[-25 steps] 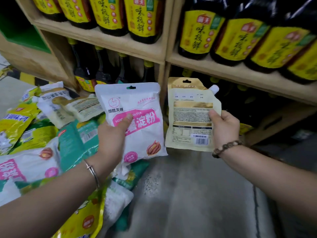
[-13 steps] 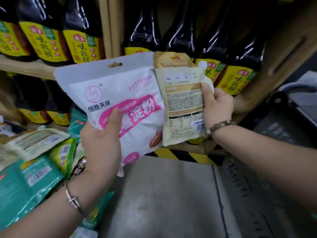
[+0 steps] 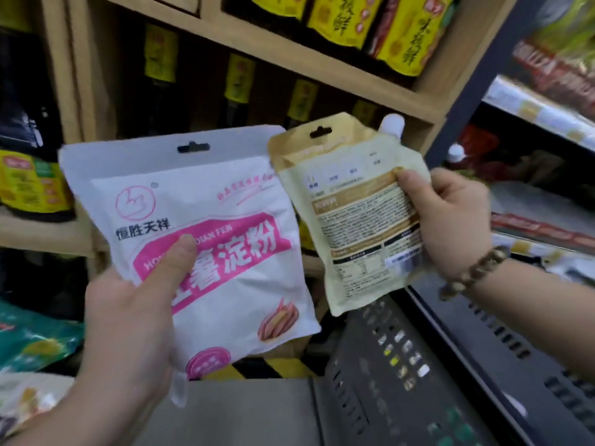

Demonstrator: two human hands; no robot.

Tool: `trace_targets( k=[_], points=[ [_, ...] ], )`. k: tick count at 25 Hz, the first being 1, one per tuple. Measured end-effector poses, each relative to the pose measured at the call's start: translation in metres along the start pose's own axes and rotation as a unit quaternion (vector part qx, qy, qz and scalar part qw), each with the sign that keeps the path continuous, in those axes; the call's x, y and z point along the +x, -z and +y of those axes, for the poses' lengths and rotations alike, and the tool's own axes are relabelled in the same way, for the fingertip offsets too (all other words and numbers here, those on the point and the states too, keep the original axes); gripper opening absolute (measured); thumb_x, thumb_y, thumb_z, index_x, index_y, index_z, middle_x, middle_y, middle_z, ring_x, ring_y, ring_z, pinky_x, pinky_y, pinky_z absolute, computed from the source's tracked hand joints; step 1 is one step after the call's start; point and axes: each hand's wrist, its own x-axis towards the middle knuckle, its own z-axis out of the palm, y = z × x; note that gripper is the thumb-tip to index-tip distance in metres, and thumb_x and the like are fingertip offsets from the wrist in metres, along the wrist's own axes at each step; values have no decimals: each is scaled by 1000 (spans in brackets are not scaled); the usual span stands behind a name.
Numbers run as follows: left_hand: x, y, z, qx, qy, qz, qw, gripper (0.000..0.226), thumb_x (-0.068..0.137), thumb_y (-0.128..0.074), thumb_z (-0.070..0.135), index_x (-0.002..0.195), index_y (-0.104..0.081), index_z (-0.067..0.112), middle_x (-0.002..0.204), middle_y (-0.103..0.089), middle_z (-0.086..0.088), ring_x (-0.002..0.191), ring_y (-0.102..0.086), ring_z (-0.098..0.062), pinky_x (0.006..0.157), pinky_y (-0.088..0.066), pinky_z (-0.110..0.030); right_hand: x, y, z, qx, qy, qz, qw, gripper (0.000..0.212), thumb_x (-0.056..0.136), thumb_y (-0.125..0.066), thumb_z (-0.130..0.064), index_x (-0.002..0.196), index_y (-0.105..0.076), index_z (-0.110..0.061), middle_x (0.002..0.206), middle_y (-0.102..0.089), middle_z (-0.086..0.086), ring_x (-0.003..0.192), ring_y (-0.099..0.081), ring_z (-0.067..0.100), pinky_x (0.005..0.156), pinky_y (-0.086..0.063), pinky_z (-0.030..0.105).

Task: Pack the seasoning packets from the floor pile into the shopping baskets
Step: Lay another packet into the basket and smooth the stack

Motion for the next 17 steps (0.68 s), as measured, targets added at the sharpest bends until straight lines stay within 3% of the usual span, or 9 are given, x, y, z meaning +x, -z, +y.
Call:
trace_targets(
  k=[3,6,9,12,15,17],
  points=[
    [-8,-45,1,-20,38,-78,996,17,60,-74,37,77,-76,35,82,-75,1,71,-73,-20,55,-57,-38,15,56,24,-20,1,34,999,46,87,-61,-33,54,-48,-3,43,-44,-8,41,-37,2,39,-28,14],
    [-12,-95,-2,-19,104,-164,981,7,66,-71,31,71,-77,30,78,-75,-3,68,-73,-22,51,-56,-37,23,112,58,-73,-18,66,995,49,86,-60,-39,61,-52,2,45,-47,-9,41,-40,5,38,-30,16],
    [-18,-153,-8,16,137,-224,965,18,81,-68,21,64,-77,24,74,-74,-5,63,-72,-21,47,-54,-32,25,161,98,-125,-62,80,987,48,87,-60,-40,56,-51,-5,41,-50,-10,37,-43,3,35,-30,12],
    [-31,-209,-19,42,176,-286,941,16,85,-65,11,73,-75,7,77,-74,-11,66,-72,-27,49,-57,-38,21,194,138,-148,-123,76,978,49,86,-59,-45,65,-58,0,54,-59,8,47,-52,15,40,-40,25],
    [-43,-255,-47,107,218,-310,919,11,86,-63,6,92,-70,1,86,-74,-15,73,-72,-29,62,-60,-43,13,212,175,-171,-177,53,968,42,87,-58,-41,57,-56,-11,44,-54,-7,42,-54,8,35,-36,16],
    [-52,-277,-72,176,218,-340,897,13,87,-61,3,98,-68,2,89,-73,-14,70,-71,-25,61,-59,-35,5,215,200,-238,-195,-7,952,47,87,-58,-41,54,-49,-9,44,-49,-3,45,-51,15,40,-34,25]
  ],
)
